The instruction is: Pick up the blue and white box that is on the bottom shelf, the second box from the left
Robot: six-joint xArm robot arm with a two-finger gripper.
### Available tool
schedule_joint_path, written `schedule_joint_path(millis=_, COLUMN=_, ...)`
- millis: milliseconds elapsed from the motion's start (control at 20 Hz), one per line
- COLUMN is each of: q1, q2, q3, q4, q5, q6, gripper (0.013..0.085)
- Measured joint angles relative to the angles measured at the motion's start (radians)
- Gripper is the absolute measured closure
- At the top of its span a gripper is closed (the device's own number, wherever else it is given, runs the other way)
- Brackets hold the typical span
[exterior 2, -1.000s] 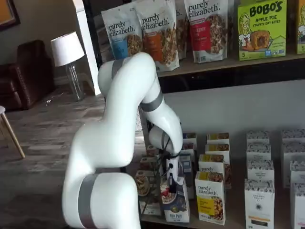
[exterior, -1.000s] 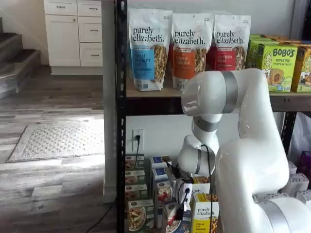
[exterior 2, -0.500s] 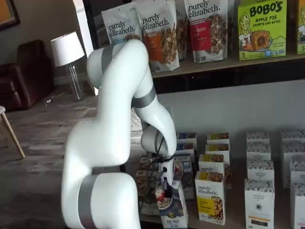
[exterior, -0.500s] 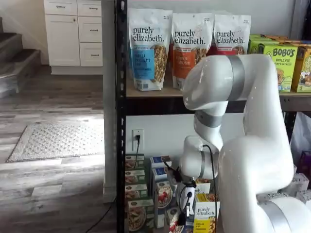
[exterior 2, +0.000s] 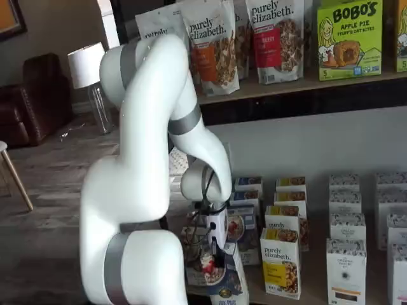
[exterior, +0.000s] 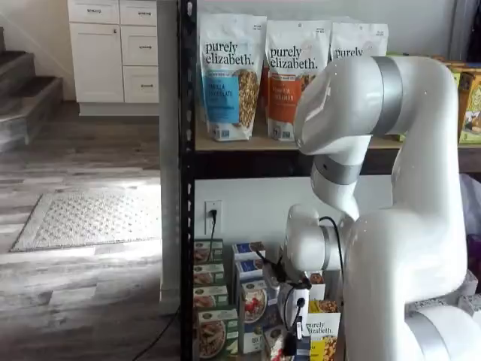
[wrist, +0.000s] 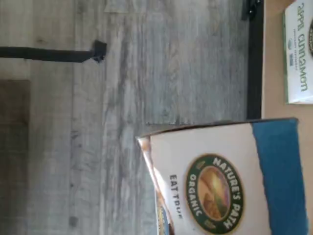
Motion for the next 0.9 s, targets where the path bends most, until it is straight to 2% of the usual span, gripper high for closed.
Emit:
schedule_joint_path(millis=150, q1=-0.003, q2=-0.058, q3=0.028, q4=-0.041, q5=0.051, q6=0.037, gripper=0.0610)
schedule_joint_path(millis=250, q1=-0.003, q2=-0.093, q3=0.044, q4=-0.050, q5=0.079, q6=0.047, gripper=0.0610)
schedule_joint_path(millis=500, q1=0.009, q2=-0.235, q3=0.090, q4=0.018, q5=0.184, q6=0.002, gripper=0.0610)
schedule_joint_path(millis=650, q1=0.017, q2=-0.319, q3=0.115, q4=0.045, q5=0.234, q6=-0.009, gripper=0.0610)
schedule_joint_path(millis=900, q1=0.029, q2=-0.466, q3=0.154, q4=0.016, q5=0.309, q6=0.037, gripper=0.0610)
